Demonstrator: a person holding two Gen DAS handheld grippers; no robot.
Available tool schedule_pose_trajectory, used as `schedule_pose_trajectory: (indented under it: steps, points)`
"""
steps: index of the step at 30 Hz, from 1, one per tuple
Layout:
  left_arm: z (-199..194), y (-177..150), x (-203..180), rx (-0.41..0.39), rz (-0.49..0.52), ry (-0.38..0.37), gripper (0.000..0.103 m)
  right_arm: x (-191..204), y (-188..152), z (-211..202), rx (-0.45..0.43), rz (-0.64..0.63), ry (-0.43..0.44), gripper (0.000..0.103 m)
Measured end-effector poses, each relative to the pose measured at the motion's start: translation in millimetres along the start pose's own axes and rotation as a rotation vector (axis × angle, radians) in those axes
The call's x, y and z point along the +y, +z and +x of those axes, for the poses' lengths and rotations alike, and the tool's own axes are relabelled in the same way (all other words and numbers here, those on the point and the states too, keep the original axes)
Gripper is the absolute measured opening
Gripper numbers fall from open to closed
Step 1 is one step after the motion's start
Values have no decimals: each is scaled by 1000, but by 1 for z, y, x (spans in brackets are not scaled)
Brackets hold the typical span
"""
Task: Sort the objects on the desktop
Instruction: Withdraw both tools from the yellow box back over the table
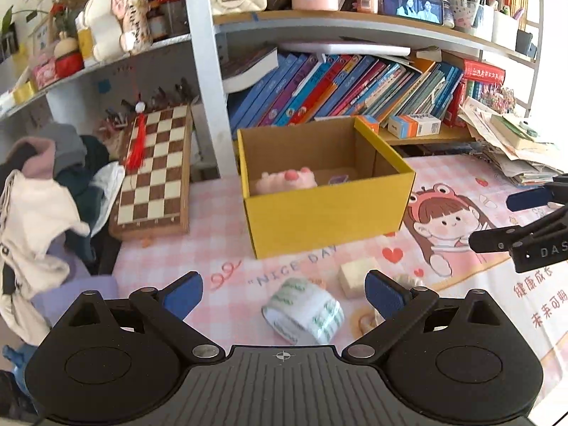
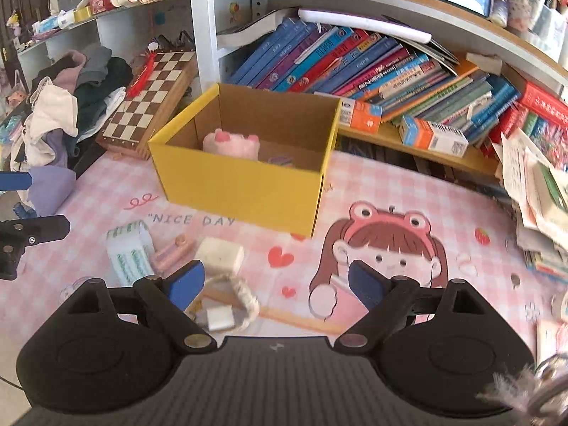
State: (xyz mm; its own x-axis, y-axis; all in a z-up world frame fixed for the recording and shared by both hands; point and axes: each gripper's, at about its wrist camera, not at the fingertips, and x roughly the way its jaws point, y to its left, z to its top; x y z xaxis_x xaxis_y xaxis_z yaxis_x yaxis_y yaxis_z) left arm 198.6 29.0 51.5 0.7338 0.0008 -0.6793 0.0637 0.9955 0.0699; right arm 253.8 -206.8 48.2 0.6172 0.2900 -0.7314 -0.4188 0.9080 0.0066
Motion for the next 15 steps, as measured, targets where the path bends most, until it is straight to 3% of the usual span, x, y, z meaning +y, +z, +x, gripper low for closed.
schedule_pose_trajectory:
  steps: [9, 15]
  points:
    - [-7, -37, -4, 12, 11, 0, 99, 31, -40, -8, -23, -17, -103, 88]
    - [-9, -60, -6, 19, 11, -9, 99, 51, -65, -6, -14, -15, -122, 88]
